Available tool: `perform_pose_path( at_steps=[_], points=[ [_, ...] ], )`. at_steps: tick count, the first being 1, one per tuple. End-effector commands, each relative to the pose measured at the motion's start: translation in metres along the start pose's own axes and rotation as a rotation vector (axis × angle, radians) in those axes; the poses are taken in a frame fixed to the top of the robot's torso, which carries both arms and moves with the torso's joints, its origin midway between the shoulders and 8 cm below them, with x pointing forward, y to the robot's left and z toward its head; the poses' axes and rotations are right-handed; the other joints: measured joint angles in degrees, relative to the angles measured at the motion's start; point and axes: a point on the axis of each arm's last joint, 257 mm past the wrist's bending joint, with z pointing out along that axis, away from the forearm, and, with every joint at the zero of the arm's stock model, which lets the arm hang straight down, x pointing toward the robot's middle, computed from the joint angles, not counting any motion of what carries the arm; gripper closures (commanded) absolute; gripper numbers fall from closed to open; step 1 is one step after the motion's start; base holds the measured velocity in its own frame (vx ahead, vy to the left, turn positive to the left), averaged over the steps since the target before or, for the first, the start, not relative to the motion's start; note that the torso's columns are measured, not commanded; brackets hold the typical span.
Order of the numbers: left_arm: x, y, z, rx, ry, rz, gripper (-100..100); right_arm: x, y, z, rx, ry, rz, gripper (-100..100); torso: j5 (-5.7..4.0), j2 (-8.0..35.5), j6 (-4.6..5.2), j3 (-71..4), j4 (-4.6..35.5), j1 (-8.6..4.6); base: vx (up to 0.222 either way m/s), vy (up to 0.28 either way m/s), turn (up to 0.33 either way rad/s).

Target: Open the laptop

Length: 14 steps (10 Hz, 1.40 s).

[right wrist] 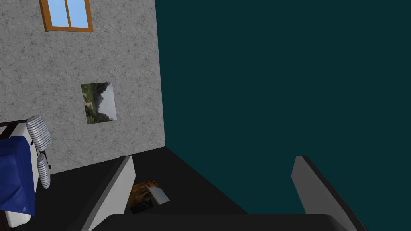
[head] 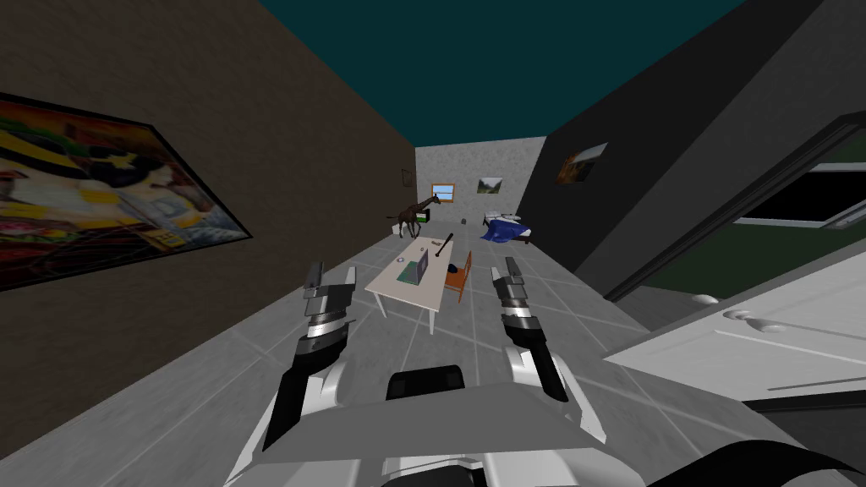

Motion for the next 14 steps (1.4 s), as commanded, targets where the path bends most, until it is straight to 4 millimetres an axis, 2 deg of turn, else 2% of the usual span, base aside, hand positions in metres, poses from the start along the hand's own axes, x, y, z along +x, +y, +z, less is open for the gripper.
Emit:
perform_pose_path(
  at_steps=[1, 9, 10, 11, 13, 14],
  points=[
    [0.0, 0.0, 0.0, 0.0, 0.0, 0.0, 0, 0.0, 0.0, 0.0, 0.0, 0.0, 0.0, 0, 0.0, 2.3, 0.0, -4.7, 2.3, 0.0, 0.0, 0.0, 0.0],
    [0.0, 0.0, 0.0, 0.0, 0.0, 0.0, 0, 0.0, 0.0, 0.0, 0.0, 0.0, 0.0, 0, 0.0, 35.4, 0.0, -70.7, 35.4, 0.0, 0.0, 0.0, 0.0],
    [0.002, 0.005, 0.0, -0.014, 0.025, 0.008, -100, 0.0, 0.0, 0.0, 0.0, 0.0, 0.0, 0, 0.0, 39.6, 0.0, -79.2, 39.6, 0.0, 0.012, -0.005, -0.013],
    [0.002, 0.01, 0.0, -0.026, 0.041, 0.012, -100, 0.0, 0.0, 0.0, 0.0, 0.0, 0.0, 0, 0.0, 41.5, 0.0, -83.1, 41.5, 0.0, 0.018, -0.013, -0.018],
    [0.001, 0.022, 0.002, -0.057, 0.065, 0.018, -100, 0.0, 0.0, 0.0, 0.0, 0.0, 0.0, 0, -0.01, 42.2, 0.0, -84.5, 42.2, -0.03, 0.028, -0.023, -0.021],
    [-0.003, 0.039, 0.004, -0.094, 0.076, 0.018, -100, 0.0, 0.0, 0.0, 0.0, 0.0, 0.0, 0, -0.01, 42.2, 0.0, -84.6, 42.2, -0.03, 0.05, -0.035, -0.058]
  ],
)
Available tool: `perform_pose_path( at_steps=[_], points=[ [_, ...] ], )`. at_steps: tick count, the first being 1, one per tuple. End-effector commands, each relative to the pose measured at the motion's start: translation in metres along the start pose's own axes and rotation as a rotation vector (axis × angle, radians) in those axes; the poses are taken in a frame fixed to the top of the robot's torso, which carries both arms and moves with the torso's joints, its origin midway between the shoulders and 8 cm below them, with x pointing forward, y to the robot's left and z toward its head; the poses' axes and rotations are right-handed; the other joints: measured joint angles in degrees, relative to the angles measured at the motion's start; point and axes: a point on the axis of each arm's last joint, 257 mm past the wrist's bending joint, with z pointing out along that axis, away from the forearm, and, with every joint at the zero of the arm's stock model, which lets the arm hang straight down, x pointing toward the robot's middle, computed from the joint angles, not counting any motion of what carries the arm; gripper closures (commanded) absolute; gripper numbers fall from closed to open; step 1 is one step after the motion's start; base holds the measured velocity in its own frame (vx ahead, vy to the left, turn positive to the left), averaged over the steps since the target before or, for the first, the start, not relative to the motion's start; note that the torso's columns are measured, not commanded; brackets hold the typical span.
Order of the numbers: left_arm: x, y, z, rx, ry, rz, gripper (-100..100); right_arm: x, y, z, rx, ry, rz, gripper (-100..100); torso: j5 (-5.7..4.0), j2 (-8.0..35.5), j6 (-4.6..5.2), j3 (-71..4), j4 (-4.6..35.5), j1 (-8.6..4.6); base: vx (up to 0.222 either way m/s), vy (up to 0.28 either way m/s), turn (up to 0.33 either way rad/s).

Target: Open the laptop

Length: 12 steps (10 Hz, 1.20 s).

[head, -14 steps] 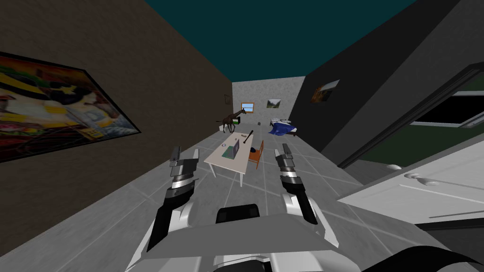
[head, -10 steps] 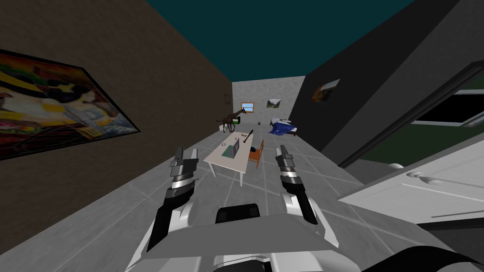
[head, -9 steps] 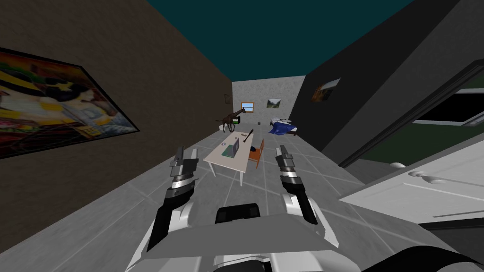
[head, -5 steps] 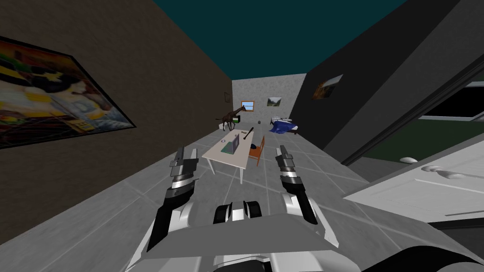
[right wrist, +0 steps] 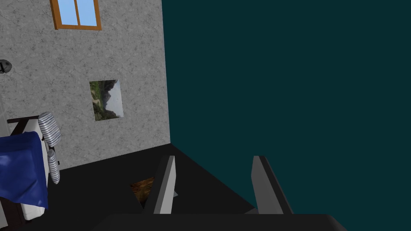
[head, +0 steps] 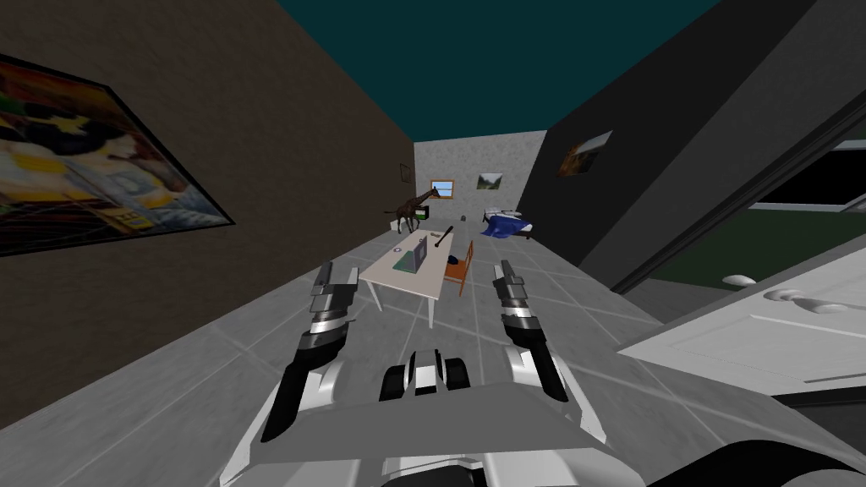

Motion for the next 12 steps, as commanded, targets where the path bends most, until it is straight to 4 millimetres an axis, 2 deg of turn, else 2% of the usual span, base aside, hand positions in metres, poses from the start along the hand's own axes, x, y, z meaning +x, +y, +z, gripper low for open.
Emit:
perform_pose_path(
  at_steps=[1, 12],
  points=[
    [-0.006, 0.029, 0.004, -0.067, 0.019, -0.003, -100, 0.0, 0.0, 0.0, 0.0, 0.0, 0.0, 0, 0.0, 0.0, 0.01, 0.0, 0.0, -0.01, 0.064, -0.044, -0.048],
    [-0.052, 0.134, 0.022, -0.288, -0.061, -0.078, -100, 0.0, 0.0, 0.0, 0.0, 0.0, 0.0, 0, 0.0, 0.0, 0.0, 0.0, 0.0, -0.02, 0.06, -0.041, -0.041]
  ],
)
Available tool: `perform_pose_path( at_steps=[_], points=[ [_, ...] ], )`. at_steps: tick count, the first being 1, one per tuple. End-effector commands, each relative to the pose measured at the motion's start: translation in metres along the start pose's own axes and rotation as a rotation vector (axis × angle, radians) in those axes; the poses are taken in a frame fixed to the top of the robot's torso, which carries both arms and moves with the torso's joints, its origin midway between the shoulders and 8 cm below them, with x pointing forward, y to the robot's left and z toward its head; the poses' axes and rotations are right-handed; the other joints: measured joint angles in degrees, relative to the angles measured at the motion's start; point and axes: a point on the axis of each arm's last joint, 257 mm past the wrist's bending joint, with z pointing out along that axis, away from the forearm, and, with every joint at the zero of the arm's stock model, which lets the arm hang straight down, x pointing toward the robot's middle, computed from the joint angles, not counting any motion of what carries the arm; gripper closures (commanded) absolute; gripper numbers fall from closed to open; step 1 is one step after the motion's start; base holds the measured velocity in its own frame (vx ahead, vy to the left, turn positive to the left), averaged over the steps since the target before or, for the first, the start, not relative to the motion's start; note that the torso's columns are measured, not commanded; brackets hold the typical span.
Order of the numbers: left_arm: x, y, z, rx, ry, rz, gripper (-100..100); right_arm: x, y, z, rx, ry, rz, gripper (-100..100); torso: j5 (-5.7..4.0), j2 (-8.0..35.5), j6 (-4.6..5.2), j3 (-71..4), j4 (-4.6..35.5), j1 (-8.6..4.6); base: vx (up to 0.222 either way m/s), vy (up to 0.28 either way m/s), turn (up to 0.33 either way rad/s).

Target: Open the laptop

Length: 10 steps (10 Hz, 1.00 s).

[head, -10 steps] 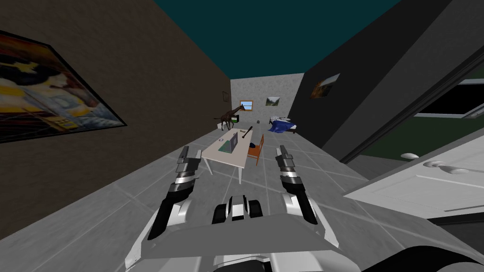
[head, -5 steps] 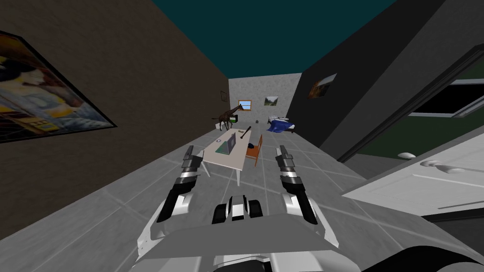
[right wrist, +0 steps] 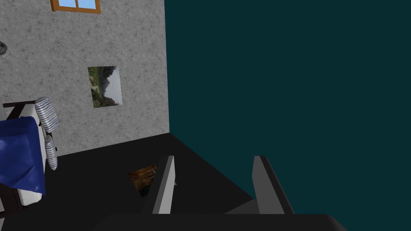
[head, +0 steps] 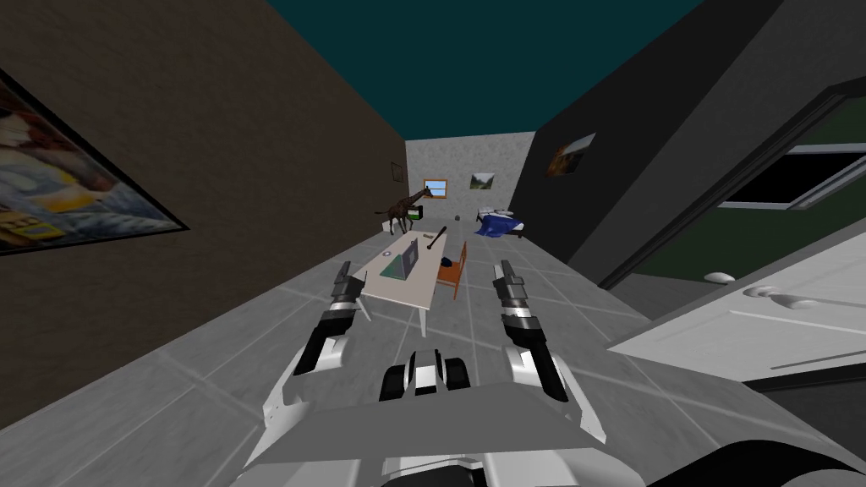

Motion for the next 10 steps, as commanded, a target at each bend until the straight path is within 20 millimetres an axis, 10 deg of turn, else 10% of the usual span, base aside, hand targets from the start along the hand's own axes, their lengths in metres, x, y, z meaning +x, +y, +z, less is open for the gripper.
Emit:
perform_pose_path(
  at_steps=[1, 10],
  points=[
    [-0.011, 0.019, 0.009, -0.05, -0.023, -0.023, -100, 0.0, 0.0, 0.0, 0.0, 0.0, 0.0, 0, -0.01, 0.0, 0.0, 0.0, 0.0, 0.0, 0.061, -0.032, -0.033],
    [-0.05, 0.091, 0.04, -0.222, -0.136, -0.151, -100, 0.0, 0.0, 0.0, 0.0, 0.0, 0.0, 0, 0.02, 0.0, 0.0, 0.0, 0.0, 0.07, 0.069, -0.037, -0.045]
  ],
)
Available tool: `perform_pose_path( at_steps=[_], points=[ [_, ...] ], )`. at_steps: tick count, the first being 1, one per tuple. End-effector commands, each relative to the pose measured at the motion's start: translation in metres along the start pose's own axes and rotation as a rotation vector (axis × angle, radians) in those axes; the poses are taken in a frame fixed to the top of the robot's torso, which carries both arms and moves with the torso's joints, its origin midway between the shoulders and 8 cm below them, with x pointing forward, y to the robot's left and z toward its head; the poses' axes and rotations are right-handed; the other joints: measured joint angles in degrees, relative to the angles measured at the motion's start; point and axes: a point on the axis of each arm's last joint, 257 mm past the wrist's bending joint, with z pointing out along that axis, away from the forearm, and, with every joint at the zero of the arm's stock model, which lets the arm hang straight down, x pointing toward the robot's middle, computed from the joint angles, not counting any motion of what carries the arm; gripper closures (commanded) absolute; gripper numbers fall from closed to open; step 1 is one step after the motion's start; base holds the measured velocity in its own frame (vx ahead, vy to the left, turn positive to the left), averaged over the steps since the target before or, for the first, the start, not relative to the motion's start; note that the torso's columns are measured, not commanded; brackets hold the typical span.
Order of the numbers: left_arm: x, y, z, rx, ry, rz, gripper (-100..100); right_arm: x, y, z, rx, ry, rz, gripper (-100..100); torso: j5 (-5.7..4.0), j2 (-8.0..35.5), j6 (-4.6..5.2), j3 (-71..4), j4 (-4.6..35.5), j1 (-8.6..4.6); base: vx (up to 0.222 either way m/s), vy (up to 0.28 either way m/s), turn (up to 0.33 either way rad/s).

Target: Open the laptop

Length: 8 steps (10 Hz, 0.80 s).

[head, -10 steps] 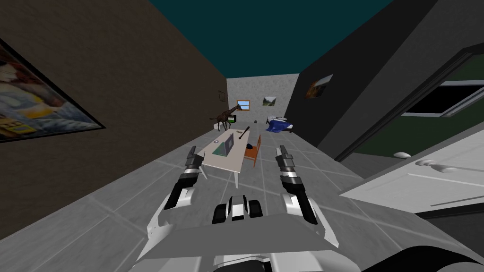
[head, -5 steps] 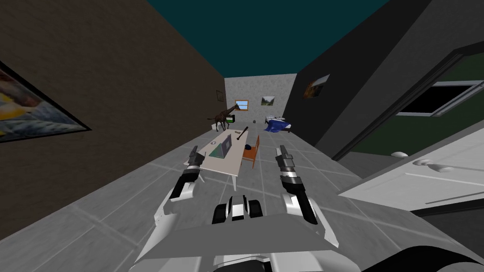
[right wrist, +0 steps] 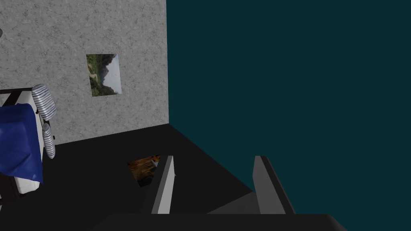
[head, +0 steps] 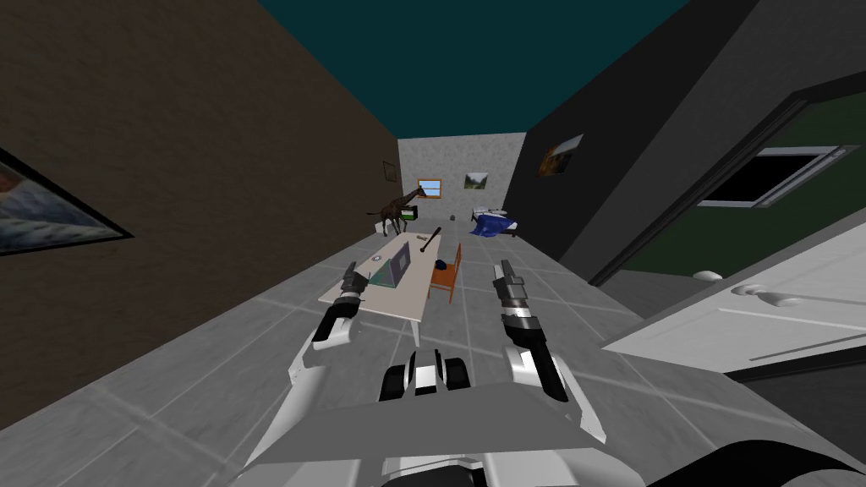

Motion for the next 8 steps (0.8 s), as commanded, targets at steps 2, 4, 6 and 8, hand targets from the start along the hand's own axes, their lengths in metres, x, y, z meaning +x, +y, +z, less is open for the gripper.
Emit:
perform_pose_path(
  at_steps=[2, 4, 6, 8],
  points=[
    [-0.014, 0.025, 0.016, -0.069, -0.047, -0.07, -100, 0.0, 0.0, 0.0, 0.0, 0.0, 0.0, 0, -0.02, 0.0, -0.01, 0.0, 0.0, -0.04, 0.063, -0.034, -0.042],
    [-0.017, 0.04, 0.023, -0.107, -0.072, -0.117, -100, 0.0, 0.0, 0.0, 0.0, 0.0, 0.0, 0, 0.0, 0.0, 0.0, 0.0, 0.0, -0.01, 0.07, -0.034, -0.045],
    [-0.015, 0.057, 0.028, -0.143, -0.094, -0.17, -100, 0.0, 0.0, 0.0, 0.0, 0.0, 0.0, 0, -0.02, 0.0, 0.0, 0.0, 0.0, -0.03, 0.058, -0.036, -0.038],
    [-0.007, 0.074, 0.031, -0.176, -0.111, -0.231, -100, 0.0, 0.0, 0.0, 0.0, 0.0, 0.0, 0, -0.01, 0.1, 0.0, 0.0, 0.0, -0.01, 0.053, -0.031, -0.036]
  ],
)
